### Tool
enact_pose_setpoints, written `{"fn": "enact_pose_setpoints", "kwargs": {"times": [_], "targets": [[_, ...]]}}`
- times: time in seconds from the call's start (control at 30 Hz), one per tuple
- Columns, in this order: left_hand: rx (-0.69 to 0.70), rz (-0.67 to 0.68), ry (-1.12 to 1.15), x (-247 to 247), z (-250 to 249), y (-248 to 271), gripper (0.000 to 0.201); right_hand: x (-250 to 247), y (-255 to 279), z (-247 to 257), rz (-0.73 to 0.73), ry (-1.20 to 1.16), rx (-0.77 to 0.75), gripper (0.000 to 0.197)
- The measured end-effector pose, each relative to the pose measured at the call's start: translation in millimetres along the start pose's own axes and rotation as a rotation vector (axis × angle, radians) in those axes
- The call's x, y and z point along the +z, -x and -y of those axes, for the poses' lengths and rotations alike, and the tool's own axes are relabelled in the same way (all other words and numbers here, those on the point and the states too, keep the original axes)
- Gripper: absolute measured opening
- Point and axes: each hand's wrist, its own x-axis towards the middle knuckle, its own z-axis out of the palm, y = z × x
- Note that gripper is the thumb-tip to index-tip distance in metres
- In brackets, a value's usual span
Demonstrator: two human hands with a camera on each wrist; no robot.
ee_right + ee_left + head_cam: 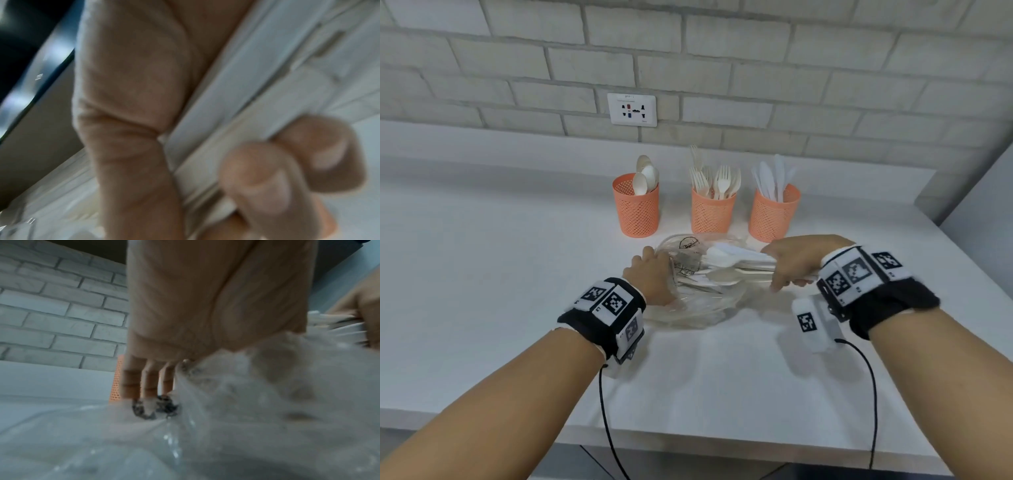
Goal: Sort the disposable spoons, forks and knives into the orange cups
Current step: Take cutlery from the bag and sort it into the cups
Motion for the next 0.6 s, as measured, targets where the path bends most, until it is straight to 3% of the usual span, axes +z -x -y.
{"fn": "enact_pose_setpoints", "kwargs": {"times": [0.07, 0.2, 0.27, 0.33, 0.4, 0.47, 0.6], "targets": [[0.072, -0.019, 0.126, 0, 0, 0, 0.085, 0, 4, -16, 0.024, -0.179, -0.06, 0.015], [0.349, -0.19, 0.515, -6, -6, 4, 0.058, 7, 5, -33, -0.002, -0.512, -0.207, 0.021], [0.44, -0.227, 0.593, -7, -11, 6, 0.068, 12, 4, -36, -0.023, -0.679, -0.29, 0.011], [0.452, -0.127, 0.406, -2, -17, 5, 0.091, 17, -1, -36, -0.055, -0.836, -0.324, 0.021], [0.38, 0.034, 0.021, 7, -21, 2, 0.103, 20, -4, -32, -0.096, -0.948, -0.336, 0.02], [0.342, 0.106, -0.227, 16, -24, -2, 0.093, 23, -9, -27, -0.118, -1.044, -0.337, 0.015], [0.31, 0.159, -0.281, 14, -28, -7, 0.084, 26, -15, -13, -0.14, -1.206, -0.346, 0.012]]}}
